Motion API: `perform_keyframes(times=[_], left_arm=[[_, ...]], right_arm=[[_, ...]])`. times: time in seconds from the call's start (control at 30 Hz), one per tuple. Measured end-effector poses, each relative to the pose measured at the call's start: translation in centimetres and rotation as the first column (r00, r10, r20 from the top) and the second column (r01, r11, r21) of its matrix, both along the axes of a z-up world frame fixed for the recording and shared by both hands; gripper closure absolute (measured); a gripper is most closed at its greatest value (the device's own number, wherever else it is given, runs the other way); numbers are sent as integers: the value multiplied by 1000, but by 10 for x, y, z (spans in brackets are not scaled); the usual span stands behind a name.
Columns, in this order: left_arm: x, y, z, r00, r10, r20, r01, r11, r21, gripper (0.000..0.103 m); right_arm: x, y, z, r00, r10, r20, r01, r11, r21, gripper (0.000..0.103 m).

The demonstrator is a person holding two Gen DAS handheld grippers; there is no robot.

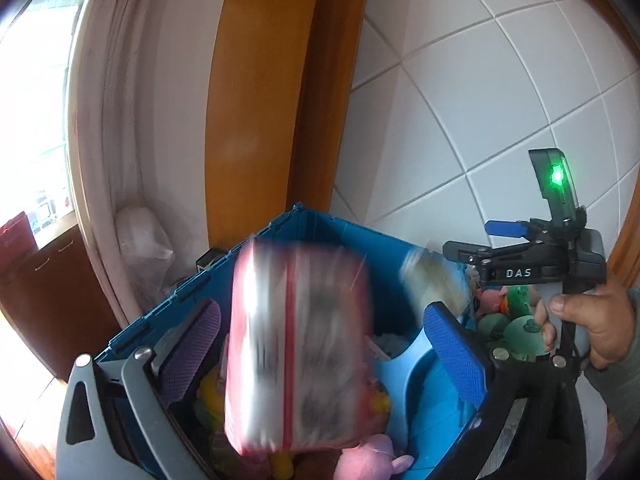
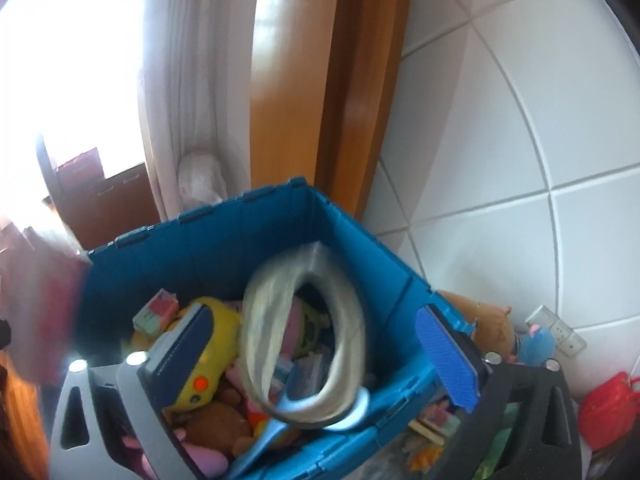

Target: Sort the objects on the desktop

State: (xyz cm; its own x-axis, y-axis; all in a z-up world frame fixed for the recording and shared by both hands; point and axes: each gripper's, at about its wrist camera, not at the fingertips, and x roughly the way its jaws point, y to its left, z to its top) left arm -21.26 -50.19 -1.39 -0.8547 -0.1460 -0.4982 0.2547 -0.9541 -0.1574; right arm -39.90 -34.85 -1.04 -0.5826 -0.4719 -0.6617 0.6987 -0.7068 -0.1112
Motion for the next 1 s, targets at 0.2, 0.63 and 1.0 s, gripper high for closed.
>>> perform_keyframes(times=[0.2, 0.63, 1.0], left_arm=[[2, 6, -11, 999, -3, 32, 3, 1000, 0, 0], [-13, 70, -8, 996, -70, 57, 70, 998, -4, 0], [-37, 204, -7, 977, -189, 97, 193, 981, -30, 0]], right_arm=[[8, 15, -9, 999, -5, 33, 6, 1000, -16, 1], [52, 125, -30, 994, -53, 93, 61, 995, -81, 1], [64, 267, -46, 979, -160, 126, 173, 980, -102, 1]])
